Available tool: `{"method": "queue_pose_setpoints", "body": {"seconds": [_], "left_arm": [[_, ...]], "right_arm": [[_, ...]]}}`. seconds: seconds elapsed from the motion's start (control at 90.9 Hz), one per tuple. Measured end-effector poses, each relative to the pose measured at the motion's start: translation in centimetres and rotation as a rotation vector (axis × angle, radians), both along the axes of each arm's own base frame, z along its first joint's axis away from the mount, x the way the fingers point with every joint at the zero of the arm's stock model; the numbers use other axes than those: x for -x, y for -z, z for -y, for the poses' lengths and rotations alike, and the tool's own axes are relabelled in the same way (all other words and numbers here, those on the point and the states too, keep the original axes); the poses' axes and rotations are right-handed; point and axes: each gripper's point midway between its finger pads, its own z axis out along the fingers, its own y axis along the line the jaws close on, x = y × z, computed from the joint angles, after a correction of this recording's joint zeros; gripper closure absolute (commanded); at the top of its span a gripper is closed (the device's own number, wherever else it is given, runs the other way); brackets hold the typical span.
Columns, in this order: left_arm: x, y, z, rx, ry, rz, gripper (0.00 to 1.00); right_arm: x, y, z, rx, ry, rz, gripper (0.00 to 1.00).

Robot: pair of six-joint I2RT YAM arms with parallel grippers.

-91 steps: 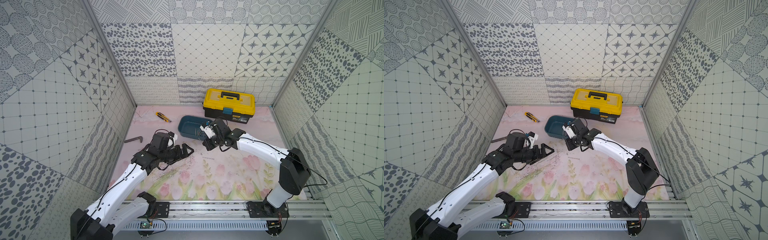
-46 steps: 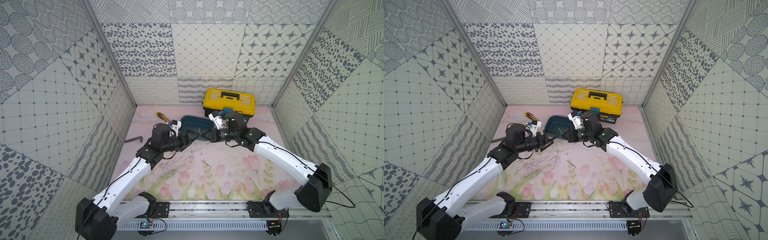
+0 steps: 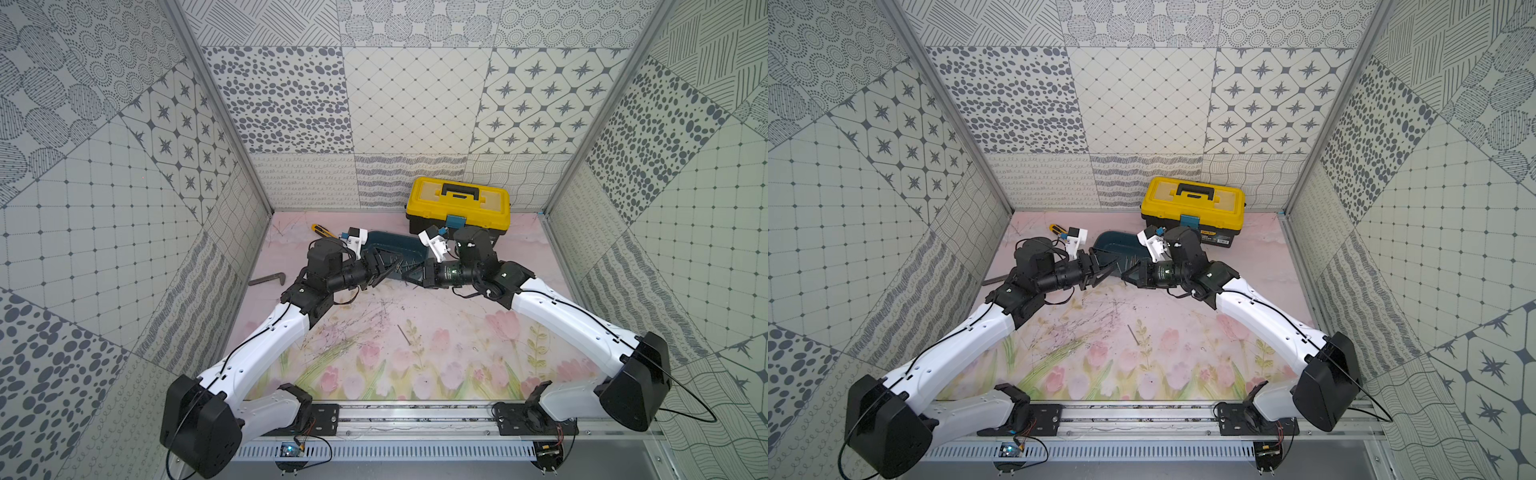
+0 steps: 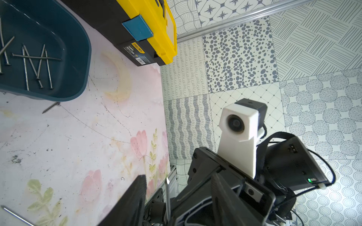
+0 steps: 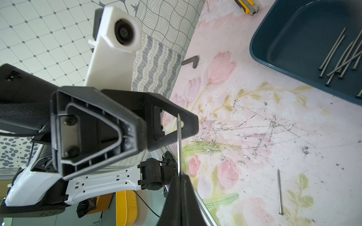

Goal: Put the nails on the desktop into the storage box
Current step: Pick up the nail from the center of the board.

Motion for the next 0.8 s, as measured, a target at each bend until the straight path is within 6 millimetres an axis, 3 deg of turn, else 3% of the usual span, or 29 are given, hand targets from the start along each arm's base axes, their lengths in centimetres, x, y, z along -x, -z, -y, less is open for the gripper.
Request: {"method": "queue_pose_setpoints", "body": {"seconds": [0.187, 0.561, 0.638, 0.759, 0.803], "left_arm": [[-0.01, 0.22, 0.26, 0.008, 0.014, -0.016, 0.52], [-0.01, 0.85, 0.64, 0.013, 0.035, -0.053, 0.7], [-0.07, 0.82, 0.67, 0.014, 0.035, -0.054, 0.78], [-0.12, 0.84, 0.75, 0.01, 0.04, -0.054, 0.99], [-0.15, 0.71, 0.76, 0.01, 0.04, -0.052, 1.0]], "right_arm": [[-0.05, -0.19, -0.04, -0.007, 0.002, 0.002, 1.0], [0.06, -0.6, -0.35, -0.023, -0.004, 0.009, 1.0], [0.24, -0.68, -0.51, -0.027, -0.01, 0.007, 1.0], [0.33, -0.77, -0.6, -0.033, -0.009, -0.003, 1.0], [0.34, -0.72, -0.61, -0.034, -0.009, -0.006, 1.0]]}}
